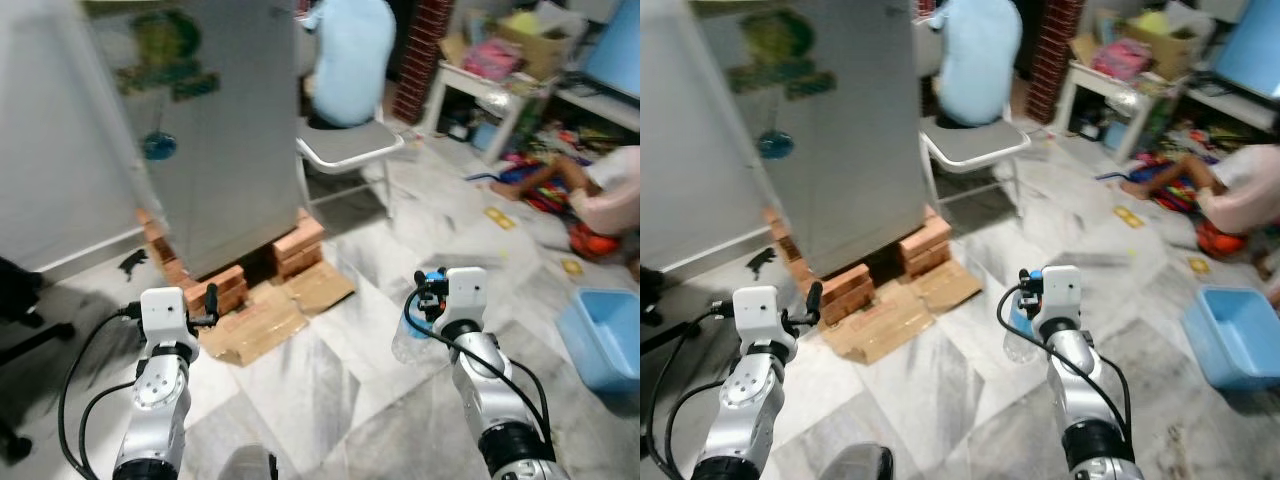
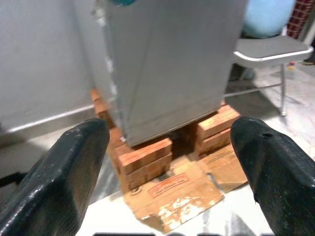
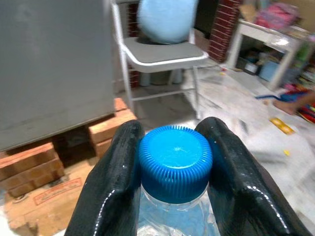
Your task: Restocking fridge
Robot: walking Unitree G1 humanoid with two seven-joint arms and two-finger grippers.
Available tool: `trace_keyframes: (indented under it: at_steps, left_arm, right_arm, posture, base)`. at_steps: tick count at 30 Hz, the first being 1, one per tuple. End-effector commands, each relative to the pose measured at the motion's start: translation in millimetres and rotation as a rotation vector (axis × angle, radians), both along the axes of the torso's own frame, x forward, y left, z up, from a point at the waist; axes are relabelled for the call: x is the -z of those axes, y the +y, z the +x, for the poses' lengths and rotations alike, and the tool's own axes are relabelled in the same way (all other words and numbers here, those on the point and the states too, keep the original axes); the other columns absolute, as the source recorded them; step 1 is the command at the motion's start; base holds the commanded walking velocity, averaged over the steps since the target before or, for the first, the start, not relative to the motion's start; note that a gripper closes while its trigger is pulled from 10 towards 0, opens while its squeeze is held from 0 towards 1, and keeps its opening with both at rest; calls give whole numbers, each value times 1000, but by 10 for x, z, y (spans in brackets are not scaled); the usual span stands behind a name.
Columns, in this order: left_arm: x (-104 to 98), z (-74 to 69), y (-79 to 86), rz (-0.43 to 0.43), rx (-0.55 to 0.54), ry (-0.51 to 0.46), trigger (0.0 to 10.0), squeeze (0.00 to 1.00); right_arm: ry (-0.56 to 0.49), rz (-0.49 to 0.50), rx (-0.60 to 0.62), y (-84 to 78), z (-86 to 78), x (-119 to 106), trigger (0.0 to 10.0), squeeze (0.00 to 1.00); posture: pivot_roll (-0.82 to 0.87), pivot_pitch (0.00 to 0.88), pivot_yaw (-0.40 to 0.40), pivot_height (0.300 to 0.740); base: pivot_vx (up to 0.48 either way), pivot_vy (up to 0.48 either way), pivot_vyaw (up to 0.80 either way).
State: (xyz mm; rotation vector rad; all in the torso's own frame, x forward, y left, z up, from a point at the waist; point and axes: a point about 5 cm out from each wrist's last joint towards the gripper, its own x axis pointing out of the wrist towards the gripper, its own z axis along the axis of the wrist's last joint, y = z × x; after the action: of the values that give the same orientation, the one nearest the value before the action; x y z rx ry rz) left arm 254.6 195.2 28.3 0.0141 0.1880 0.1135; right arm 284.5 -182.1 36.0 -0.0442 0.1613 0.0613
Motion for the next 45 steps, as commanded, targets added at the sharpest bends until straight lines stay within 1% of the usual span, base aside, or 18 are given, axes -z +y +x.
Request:
trace_keyframes:
  at_steps: [1, 4, 13, 21, 24, 25, 28, 31, 36, 45]
  left_arm:
    - [9, 18, 9, -1, 8, 15, 10000, 0]
    - [8, 20, 7, -2, 10, 16, 10000, 0]
    - [-5, 40, -11, -2, 52, 12, 10000, 0]
    - [-1, 61, -14, -15, 79, 31, 10000, 0]
    - [-13, 65, -6, -11, 86, 22, 10000, 0]
    - [-42, 68, -12, 2, 114, -1, 10000, 0]
    - [-60, 63, -35, 9, 136, -14, 10000, 0]
    - [-60, 57, -56, 19, 144, -15, 10000, 0]
    - [-58, 48, -61, 15, 144, -19, 10000, 0]
    - [-42, 58, -102, 9, 164, -15, 10000, 0]
  right_arm:
    - [-48, -3, -16, 41, 77, -102, 10000, 0]
    - [-47, -1, -17, 40, 81, -102, 10000, 0]
    - [-51, 12, 10, 28, 91, -114, 10000, 0]
    - [-39, 2, 15, 39, 100, -103, 10000, 0]
    - [-38, 1, 17, 47, 100, -101, 10000, 0]
    - [-40, 0, 17, 51, 100, -104, 10000, 0]
    - [-42, -1, 16, 54, 98, -106, 10000, 0]
    - [-42, 0, 19, 54, 98, -104, 10000, 0]
    - [-42, 0, 27, 45, 92, -102, 10000, 0]
    - [-40, -6, 32, 26, 105, -103, 10000, 0]
  posture:
    - [60, 0, -59, 740]
    - [61, 0, -59, 740]
    - [53, 0, -46, 740]
    - [63, 0, -34, 740]
    - [63, 0, -33, 740]
    - [63, 0, -34, 740]
    - [62, 0, -34, 740]
    - [62, 0, -37, 740]
    - [61, 0, -38, 740]
    - [52, 0, -39, 740]
  base:
    - [0, 480, 600]
    - [0, 480, 517]
    - [0, 480, 0]
    - [0, 480, 0]
    - [0, 480, 0]
    - [0, 469, 0]
    - [91, 419, 0]
    - [435, 0, 0]
    - [111, 0, 0]
    - [470, 0, 0]
